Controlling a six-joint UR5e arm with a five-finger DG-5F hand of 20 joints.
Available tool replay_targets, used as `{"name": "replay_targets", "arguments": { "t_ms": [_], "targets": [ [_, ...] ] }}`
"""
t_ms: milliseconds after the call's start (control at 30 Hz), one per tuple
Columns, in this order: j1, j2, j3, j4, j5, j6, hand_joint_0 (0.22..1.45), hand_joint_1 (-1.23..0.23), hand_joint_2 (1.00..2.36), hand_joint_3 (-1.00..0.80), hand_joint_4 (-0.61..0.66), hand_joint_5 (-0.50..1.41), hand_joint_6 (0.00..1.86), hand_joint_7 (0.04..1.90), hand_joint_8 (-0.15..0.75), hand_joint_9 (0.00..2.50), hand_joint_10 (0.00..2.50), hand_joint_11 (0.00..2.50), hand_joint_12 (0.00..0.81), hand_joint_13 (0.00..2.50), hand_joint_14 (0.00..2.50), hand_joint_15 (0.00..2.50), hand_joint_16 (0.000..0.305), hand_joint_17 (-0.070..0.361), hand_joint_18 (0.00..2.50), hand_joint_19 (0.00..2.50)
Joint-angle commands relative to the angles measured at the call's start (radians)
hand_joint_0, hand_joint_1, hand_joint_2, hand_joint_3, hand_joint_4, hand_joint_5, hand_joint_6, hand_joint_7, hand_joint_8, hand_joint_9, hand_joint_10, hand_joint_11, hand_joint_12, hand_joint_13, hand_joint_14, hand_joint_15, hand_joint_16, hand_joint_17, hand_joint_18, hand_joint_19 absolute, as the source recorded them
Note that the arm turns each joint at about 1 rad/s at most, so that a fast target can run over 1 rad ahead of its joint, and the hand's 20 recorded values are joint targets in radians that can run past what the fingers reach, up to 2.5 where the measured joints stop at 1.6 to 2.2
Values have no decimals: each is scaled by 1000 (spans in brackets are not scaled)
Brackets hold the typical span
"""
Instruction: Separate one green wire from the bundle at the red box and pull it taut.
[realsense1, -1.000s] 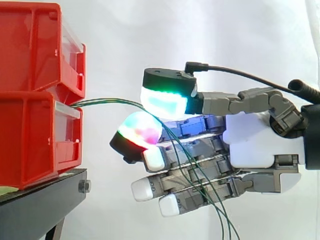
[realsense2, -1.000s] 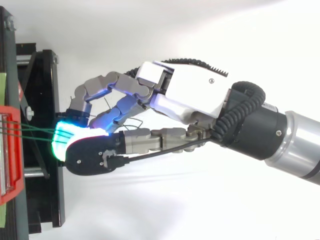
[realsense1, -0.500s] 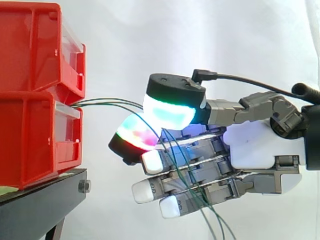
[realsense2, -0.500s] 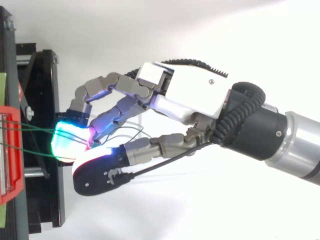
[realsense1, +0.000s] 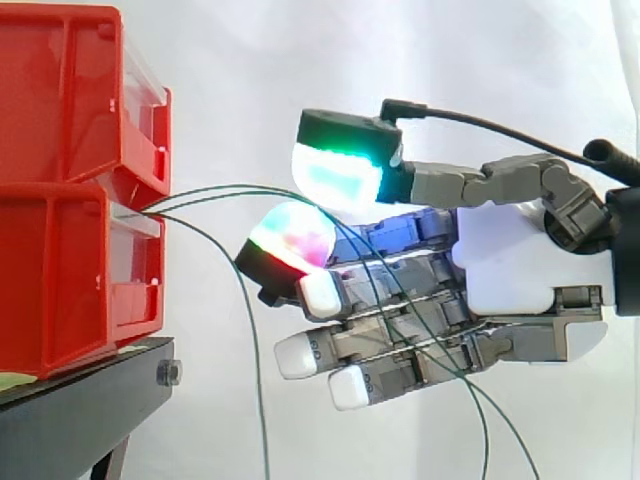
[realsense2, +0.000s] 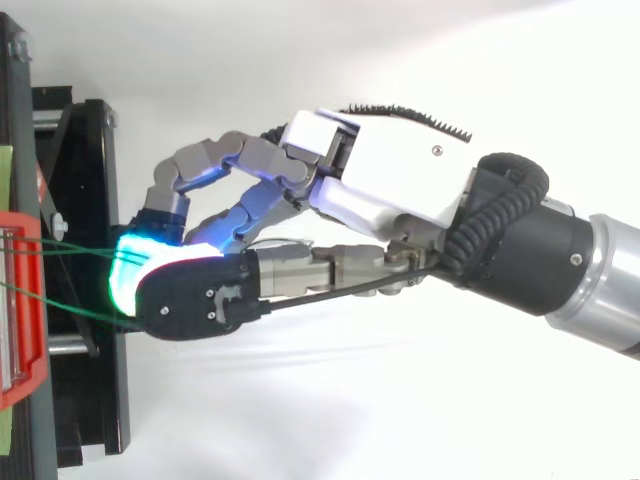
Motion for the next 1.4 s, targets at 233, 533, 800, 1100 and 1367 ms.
{"name": "replay_targets", "arguments": {
  "t_ms": [233,533,800,1100,1367],
  "targets": [
    [-1,0,0,-4,0,0,607,-744,1015,-199,83,-192,903,950,277,946,17,630,381,812,14,377,50,112,770,466],
    [-12,0,0,-4,0,-25,563,-471,1002,-480,123,-181,881,970,276,995,19,628,378,827,14,382,49,110,755,490],
    [-17,0,0,1,0,-29,588,-650,1015,-173,127,-179,897,1018,296,980,18,622,397,841,14,387,52,118,793,463],
    [-18,0,0,1,0,-32,622,-791,1017,-182,50,-195,911,954,267,926,19,642,371,797,15,388,49,110,745,472],
    [-23,2,0,-2,0,-31,662,-848,1010,-360,62,-196,903,923,255,913,17,638,360,772,15,375,48,108,732,454]
  ]
}}
